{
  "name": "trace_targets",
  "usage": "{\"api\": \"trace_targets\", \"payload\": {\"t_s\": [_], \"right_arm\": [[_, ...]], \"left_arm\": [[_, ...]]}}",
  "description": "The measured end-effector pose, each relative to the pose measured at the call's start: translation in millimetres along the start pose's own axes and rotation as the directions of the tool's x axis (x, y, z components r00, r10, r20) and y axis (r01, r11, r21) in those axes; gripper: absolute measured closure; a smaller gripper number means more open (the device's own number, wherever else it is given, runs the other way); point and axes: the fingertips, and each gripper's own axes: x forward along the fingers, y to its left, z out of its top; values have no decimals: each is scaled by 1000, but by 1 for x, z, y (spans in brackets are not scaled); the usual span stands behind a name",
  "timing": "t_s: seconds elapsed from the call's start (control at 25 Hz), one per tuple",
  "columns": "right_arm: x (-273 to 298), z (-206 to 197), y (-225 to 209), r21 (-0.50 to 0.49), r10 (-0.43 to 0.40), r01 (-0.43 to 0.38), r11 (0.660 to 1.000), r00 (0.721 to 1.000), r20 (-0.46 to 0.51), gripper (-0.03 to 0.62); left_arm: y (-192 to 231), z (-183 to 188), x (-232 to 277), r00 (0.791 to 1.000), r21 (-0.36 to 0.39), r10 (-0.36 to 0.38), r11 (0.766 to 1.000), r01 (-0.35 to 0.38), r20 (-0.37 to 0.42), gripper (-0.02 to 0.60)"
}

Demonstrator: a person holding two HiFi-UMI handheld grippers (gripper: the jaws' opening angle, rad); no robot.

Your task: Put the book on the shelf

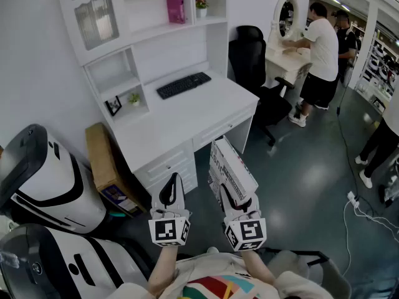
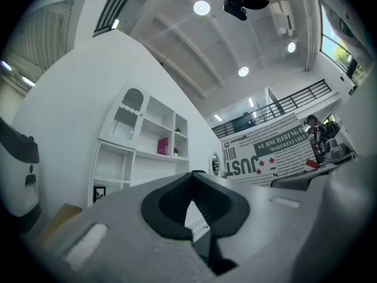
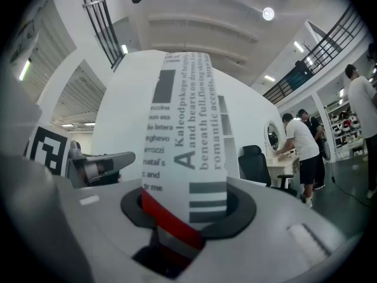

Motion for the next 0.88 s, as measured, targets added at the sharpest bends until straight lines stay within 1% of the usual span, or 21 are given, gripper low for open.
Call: {"api": "trace_targets", "payload": {"t_s": [0.2,0.56,0.68,0.88], "right_arm": [[3,2,-4,-5,-7,7,1000,1000,6,433],[9,0,-11,30,11,-11,999,1000,19,433],[11,-8,-9,20,22,-22,1000,1000,3,433],[18,-21,-3,19,48,-48,999,998,-42,433]], "left_arm": [[11,0,-6,1000,-9,29,1000,-29,-6,577],[17,2,-9,998,2,61,998,-61,-6,577],[17,2,-12,997,6,78,997,-78,-23,577],[24,-4,-17,994,4,105,994,-105,-30,577]]}}
